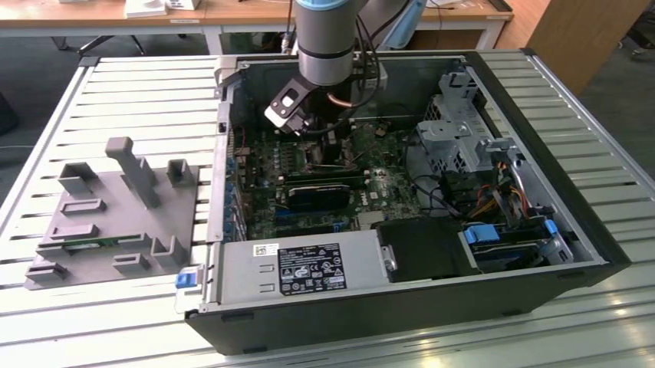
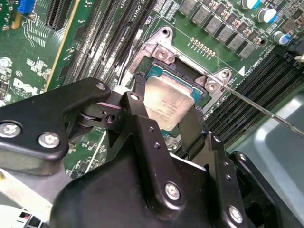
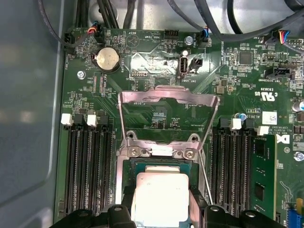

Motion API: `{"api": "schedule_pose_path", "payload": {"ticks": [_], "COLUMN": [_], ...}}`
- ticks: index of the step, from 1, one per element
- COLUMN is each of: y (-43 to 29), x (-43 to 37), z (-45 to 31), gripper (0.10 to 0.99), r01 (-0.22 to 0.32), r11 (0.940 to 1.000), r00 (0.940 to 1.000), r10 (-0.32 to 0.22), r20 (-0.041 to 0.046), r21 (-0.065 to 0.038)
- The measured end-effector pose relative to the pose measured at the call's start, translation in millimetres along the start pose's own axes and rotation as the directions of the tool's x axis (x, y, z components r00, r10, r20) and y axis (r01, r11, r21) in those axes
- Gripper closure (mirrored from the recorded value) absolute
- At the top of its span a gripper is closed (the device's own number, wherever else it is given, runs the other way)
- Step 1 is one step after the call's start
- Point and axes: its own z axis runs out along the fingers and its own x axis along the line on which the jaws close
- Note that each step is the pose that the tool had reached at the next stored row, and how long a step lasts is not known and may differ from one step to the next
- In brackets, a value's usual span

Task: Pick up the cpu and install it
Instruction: 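Place the cpu into insertion slot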

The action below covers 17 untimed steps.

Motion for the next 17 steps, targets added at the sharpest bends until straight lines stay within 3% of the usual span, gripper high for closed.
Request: {"api": "schedule_pose_path", "payload": {"ticks": [11, 13, 14, 17], "y": [0.0, 0.0, 0.0, -0.1], "x": [0.5, 0.5, 0.5, 0.4], "z": [2.0, 2.2, 2.2, 2.0], "gripper": [0.553, 0.541, 0.478, 0.478], "r01": [0.0, 0.0, 0.0, 0.0], "r11": [1.0, 1.0, 1.0, 1.0], "r00": [1.0, 1.0, 1.0, 1.0], "r10": [0.0, 0.0, 0.0, 0.0], "r20": [-0.0004, -0.0007, -0.0006, 0.0002], "r21": [0.0, -0.001, 0.0, 0.0]}}
